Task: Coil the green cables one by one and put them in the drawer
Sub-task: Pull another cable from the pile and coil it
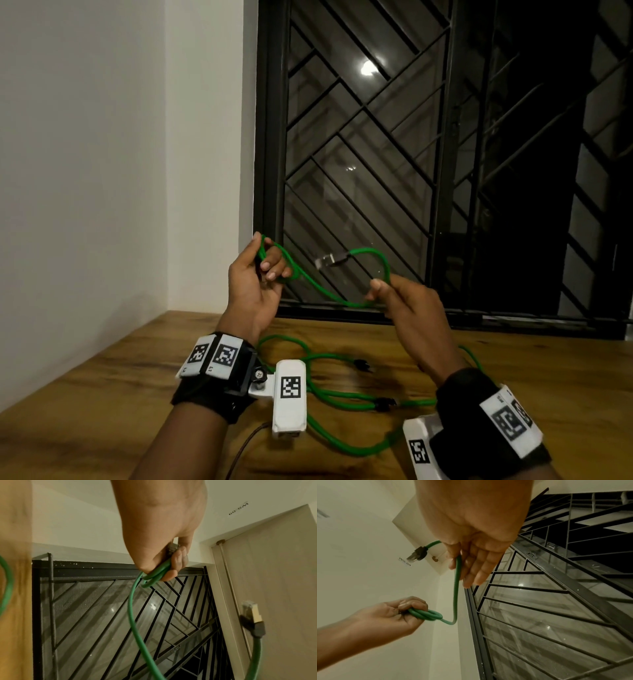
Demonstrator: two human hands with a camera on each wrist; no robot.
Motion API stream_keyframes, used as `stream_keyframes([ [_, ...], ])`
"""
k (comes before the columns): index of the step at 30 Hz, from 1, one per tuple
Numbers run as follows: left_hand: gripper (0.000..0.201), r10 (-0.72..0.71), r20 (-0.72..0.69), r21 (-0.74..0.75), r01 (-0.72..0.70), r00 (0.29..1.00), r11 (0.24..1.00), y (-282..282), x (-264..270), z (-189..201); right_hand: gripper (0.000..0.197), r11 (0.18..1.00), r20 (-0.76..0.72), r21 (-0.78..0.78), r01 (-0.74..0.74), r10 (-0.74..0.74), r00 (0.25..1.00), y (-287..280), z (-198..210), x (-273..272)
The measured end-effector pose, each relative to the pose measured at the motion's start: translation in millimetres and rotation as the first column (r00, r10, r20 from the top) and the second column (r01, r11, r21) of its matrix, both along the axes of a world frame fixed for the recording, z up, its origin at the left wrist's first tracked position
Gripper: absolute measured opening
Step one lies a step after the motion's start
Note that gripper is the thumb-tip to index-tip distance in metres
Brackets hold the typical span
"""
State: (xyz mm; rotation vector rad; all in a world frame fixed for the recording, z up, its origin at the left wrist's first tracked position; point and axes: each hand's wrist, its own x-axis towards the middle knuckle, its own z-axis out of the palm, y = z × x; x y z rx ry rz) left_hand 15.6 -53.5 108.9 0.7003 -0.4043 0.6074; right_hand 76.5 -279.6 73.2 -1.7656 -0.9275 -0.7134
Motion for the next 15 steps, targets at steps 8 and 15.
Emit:
stream_keyframes([
  [8,0.022,0.065,-0.128,0.113,-0.051,0.990,0.992,-9.9,8.1,-4.6,0.035,0.926,-0.118,0.281,-0.251,0.293,0.949,0.4,9.8,-14.1],
  [15,0.026,0.236,-0.223,0.301,-0.163,0.946,0.940,-21.2,8.7,-6.8,0.036,0.884,-0.237,0.182,-0.431,0.465,0.853,5.7,9.7,-28.1],
])
